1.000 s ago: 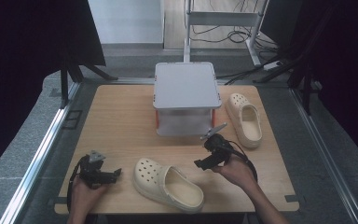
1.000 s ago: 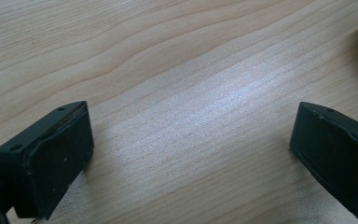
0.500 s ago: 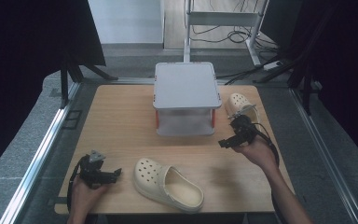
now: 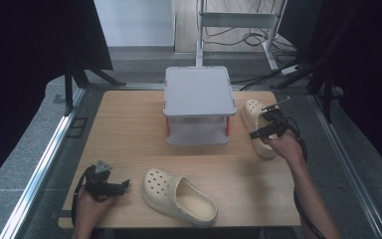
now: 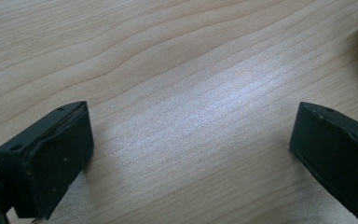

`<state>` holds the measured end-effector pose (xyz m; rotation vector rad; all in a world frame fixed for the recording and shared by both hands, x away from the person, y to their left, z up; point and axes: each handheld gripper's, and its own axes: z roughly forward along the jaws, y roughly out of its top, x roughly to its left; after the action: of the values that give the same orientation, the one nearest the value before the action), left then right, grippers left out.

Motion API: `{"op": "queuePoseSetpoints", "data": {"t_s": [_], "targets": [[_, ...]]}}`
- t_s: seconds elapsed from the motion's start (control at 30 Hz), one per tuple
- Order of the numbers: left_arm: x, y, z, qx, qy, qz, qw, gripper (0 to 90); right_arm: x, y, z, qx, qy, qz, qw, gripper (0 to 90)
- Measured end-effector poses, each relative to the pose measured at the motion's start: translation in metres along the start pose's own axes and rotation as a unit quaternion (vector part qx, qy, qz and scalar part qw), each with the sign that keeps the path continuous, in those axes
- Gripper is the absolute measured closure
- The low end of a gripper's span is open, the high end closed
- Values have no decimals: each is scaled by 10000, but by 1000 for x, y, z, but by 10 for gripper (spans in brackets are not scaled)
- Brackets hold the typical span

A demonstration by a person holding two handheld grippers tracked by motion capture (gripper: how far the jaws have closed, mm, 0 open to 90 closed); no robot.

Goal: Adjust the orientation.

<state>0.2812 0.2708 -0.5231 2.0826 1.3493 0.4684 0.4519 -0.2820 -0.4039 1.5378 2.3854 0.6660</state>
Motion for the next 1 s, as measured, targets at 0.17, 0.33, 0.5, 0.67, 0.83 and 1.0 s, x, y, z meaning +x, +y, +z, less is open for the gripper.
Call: {"op": "queuePoseSetpoints", "data": {"t_s": [0.17, 0.33, 0.5, 0.67, 0.83, 1.0], "targets": [[0, 0, 0, 0, 0, -1, 10000, 0, -11, 10, 13, 24, -107, 85, 9999, 280], [0, 0, 0, 0, -1, 0, 10000, 0, -15, 17, 23, 129, -202, 68, 9997, 301], [0, 0, 0, -1, 0, -2, 10000, 0, -19, 28, 40, 238, -190, 87, 9995, 367], [0, 0, 0, -1, 0, -1, 10000, 0, -20, 34, 52, 342, -255, 150, 9990, 420], [0, 0, 0, -1, 0, -2, 10000, 0, -24, 41, 61, 373, -192, 299, 9987, 499], [0, 0, 0, -2, -3, -9, 10000, 0, -25, 45, 69, 489, -224, 357, 9979, 712]]}}
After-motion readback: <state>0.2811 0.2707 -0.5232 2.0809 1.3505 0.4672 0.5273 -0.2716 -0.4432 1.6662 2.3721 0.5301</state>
